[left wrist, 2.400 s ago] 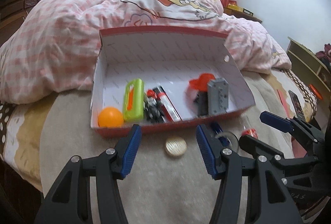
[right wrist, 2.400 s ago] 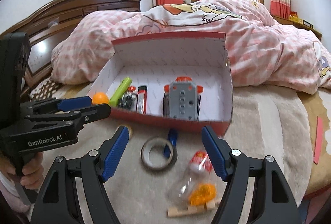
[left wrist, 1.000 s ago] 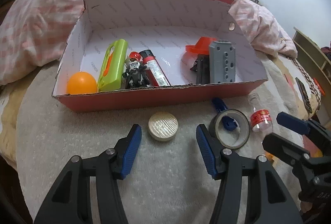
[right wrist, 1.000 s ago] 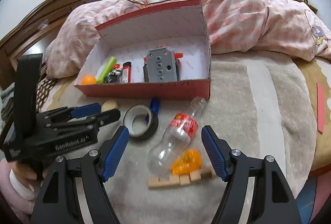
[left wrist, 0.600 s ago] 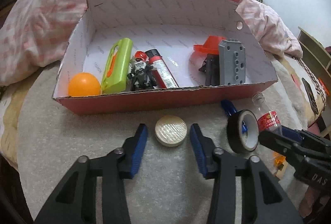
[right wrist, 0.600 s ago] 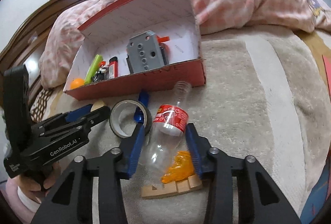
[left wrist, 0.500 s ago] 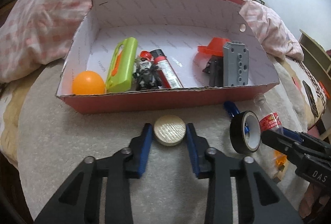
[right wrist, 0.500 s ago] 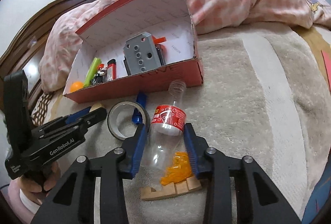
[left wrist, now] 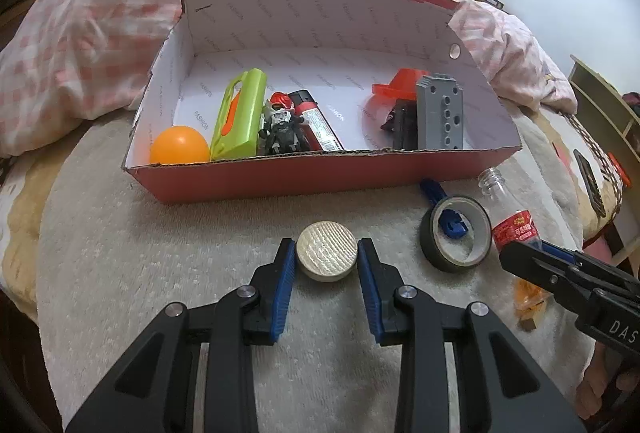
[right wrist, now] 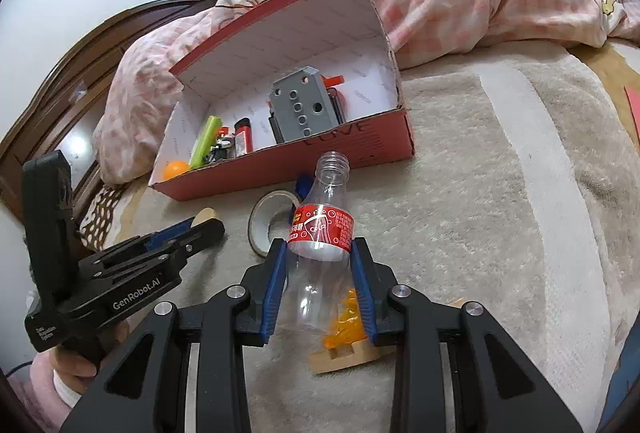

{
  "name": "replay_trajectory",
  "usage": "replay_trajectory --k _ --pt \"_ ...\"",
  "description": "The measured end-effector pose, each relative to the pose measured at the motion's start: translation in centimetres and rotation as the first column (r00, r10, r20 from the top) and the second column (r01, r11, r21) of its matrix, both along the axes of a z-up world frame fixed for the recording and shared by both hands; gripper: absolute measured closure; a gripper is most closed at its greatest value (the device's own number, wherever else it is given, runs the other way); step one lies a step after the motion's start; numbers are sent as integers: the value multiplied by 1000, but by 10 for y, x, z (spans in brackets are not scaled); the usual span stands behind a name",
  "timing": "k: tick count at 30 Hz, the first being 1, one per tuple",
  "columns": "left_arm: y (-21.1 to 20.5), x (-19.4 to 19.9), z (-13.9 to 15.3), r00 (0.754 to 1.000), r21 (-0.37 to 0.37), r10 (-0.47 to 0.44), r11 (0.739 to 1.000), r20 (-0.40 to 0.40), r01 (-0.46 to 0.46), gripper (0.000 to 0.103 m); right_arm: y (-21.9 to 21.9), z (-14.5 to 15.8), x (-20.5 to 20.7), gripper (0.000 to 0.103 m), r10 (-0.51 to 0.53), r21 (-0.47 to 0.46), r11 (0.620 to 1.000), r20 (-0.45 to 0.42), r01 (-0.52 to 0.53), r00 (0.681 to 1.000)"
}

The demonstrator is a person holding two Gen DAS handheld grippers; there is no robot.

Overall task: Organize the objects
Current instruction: 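Grasp the wooden disc with the left tool while the right tool grasps the plastic bottle, then lift and carry the wooden disc and plastic bottle with both tools into the box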

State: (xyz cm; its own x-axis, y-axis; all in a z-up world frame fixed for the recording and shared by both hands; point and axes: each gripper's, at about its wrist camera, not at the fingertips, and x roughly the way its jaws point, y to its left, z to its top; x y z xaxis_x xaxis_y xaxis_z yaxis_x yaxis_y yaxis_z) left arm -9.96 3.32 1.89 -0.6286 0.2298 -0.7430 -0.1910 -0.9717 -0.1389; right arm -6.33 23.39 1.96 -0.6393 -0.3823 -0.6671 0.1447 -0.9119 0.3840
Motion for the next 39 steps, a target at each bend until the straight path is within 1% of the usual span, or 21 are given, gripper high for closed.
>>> replay_trajectory --k 7,16,28,39 --pt "0 6 6 1000 -2 -8 1000 -17 8 72 -2 4 7 70 5 -10 1000 -10 -5 1000" --pt "-6 15 17 999 -1 4 1000 -44 -4 72 -10 11 15 70 21 -8 1000 -27 -21 999" --pt "-6 30 36 997 20 -15 1000 -71 16 72 -24 29 26 70 66 -15 998 -83 -68 994" --pt "-13 29 54 995 35 -10 999 -102 13 72 -32 41 22 70 110 -29 993 -115 -114 987"
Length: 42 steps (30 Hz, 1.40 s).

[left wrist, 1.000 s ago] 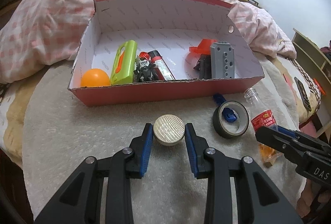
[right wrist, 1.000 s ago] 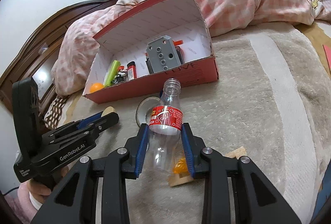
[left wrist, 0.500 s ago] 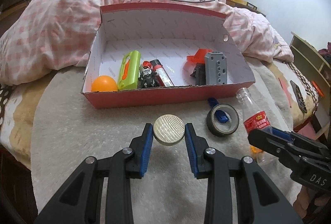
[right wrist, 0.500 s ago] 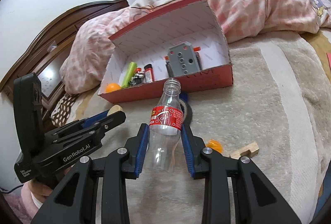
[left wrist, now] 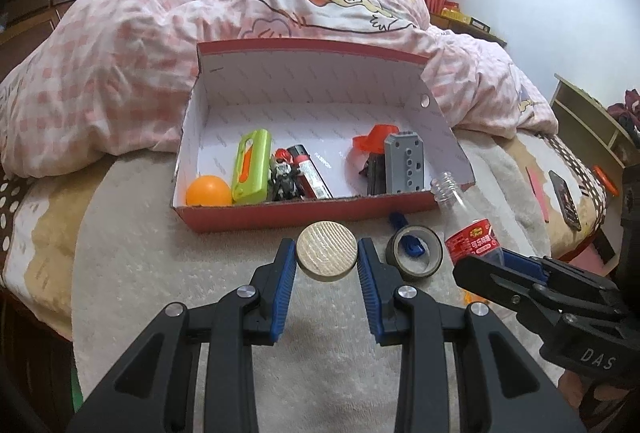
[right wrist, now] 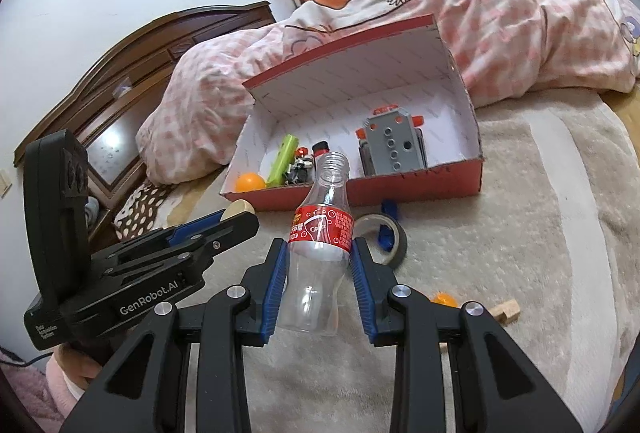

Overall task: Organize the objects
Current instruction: 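Lift and carry the wooden disc and plastic bottle with both tools into the box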

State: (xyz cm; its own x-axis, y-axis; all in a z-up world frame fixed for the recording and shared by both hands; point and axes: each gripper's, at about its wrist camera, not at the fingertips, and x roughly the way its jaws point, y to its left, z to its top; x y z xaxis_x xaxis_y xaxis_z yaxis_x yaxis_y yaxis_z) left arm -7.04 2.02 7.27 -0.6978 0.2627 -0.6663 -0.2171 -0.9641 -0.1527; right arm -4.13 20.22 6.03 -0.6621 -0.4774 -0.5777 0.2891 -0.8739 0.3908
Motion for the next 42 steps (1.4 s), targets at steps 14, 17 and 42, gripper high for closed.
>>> replay_trajectory --k 14,17,42 --pt "-1 -20 20 999 -19 -1 1000 -36 1 72 -11 16 -25 70 55 9 998 -29 -55 998" --pt "-1 -26 24 999 -22 -5 1000 -43 4 72 -12 19 -33 70 59 9 998 -32 -59 998" --pt "0 -91 16 997 -66 35 997 -69 -40 72 -15 20 -102 70 -3 7 1000 -25 3 1000"
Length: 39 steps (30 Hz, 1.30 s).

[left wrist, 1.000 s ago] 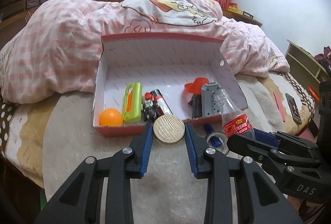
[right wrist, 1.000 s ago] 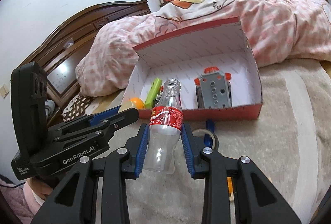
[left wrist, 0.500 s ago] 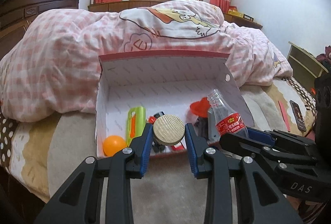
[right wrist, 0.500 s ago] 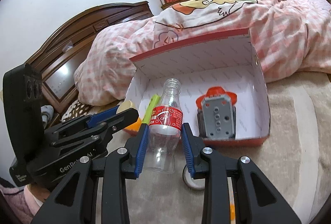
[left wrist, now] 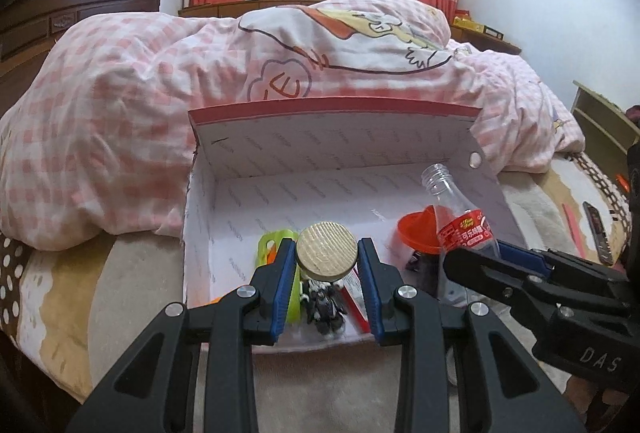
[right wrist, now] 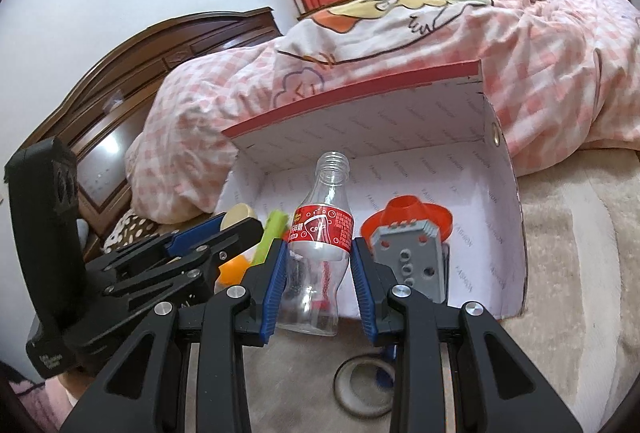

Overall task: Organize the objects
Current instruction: 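Lift and carry the wooden disc and plastic bottle with both tools into the box, then open the left tool to drop the wooden disc while the right tool releases the bottle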

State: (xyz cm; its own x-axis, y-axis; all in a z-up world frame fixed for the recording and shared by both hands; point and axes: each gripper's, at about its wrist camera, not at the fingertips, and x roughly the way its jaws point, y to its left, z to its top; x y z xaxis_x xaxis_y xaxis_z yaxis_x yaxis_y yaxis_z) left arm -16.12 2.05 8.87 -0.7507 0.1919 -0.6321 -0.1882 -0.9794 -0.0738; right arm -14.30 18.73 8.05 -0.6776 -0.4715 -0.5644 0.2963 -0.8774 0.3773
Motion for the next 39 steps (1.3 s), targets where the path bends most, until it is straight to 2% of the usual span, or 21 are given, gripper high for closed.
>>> replay_trajectory --k 12,17,21,23,25,33,39 --pt "7 -26 -23 999 -33 21 999 35 -20 72 -4 -16 -20 70 -45 65 997 -19 47 999" --pt "8 -28 -26 999 -21 3 1000 52 -2 72 -5 -15 -20 70 -58 79 995 -51 62 997" --pt "6 -30 -28 997 5 5 1000 75 -5 67 -5 -14 -19 64 -76 84 993 -72 82 995" --pt "4 -29 -27 997 20 8 1000 78 -9 61 -2 -13 -19 58 -92 81 992 -78 98 993" --pt "3 -28 -27 997 25 12 1000 77 -14 58 0 -13 -19 57 -98 70 992 -75 103 992" --pt "0 -21 -22 997 46 10 999 71 -13 57 3 -13 -19 57 -104 54 993 -79 108 991" --pt "0 -15 -18 998 45 9 999 62 -12 57 14 -9 -16 56 -158 20 987 -96 160 983"
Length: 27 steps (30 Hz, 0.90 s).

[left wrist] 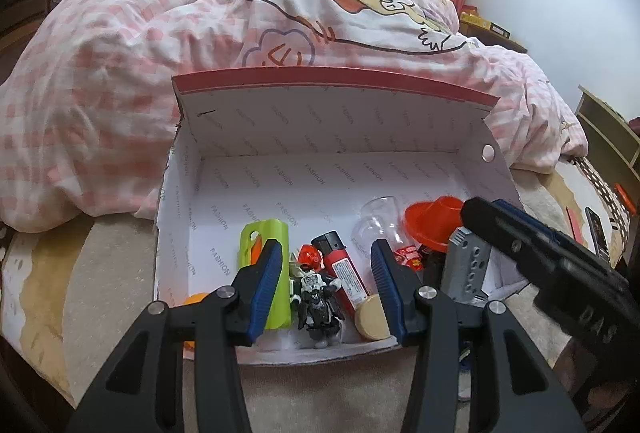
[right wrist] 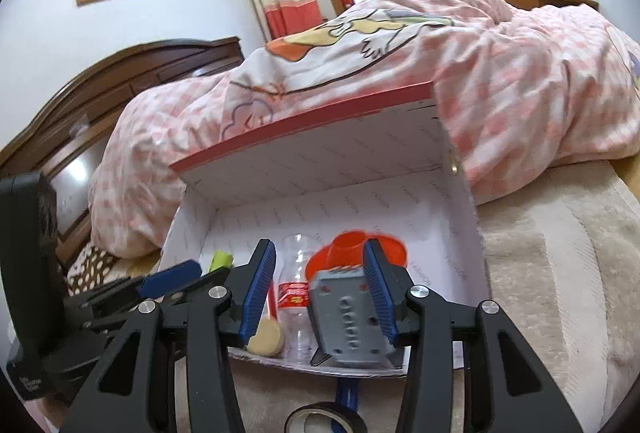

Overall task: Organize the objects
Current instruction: 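Open the left tool to drop the wooden disc while the right tool releases the bottle, then withdraw both tools from the box toward the tape roll and wooden strip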

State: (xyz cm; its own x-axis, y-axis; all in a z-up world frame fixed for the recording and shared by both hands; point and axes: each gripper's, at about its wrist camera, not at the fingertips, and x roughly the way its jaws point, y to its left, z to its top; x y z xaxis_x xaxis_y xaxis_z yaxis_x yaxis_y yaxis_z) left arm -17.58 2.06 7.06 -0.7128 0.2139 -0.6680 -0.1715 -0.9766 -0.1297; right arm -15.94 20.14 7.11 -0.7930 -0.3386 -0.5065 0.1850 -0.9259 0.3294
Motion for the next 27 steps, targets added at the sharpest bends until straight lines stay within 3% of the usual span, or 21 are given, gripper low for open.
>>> replay_trajectory --k 8,20,27 --pt "1 8 1 1000 -6 -6 1000 0 6 57 7 4 5 56 -5 -24 1000 -3 5 1000" --pt "-1 35 8 1000 4 -17 1000 -7 17 57 -2 11 37 56 78 -18 997 8 -78 997" --pt "4 57 13 999 17 -42 999 -21 42 57 -4 11 67 56 124 36 992 8 -124 992"
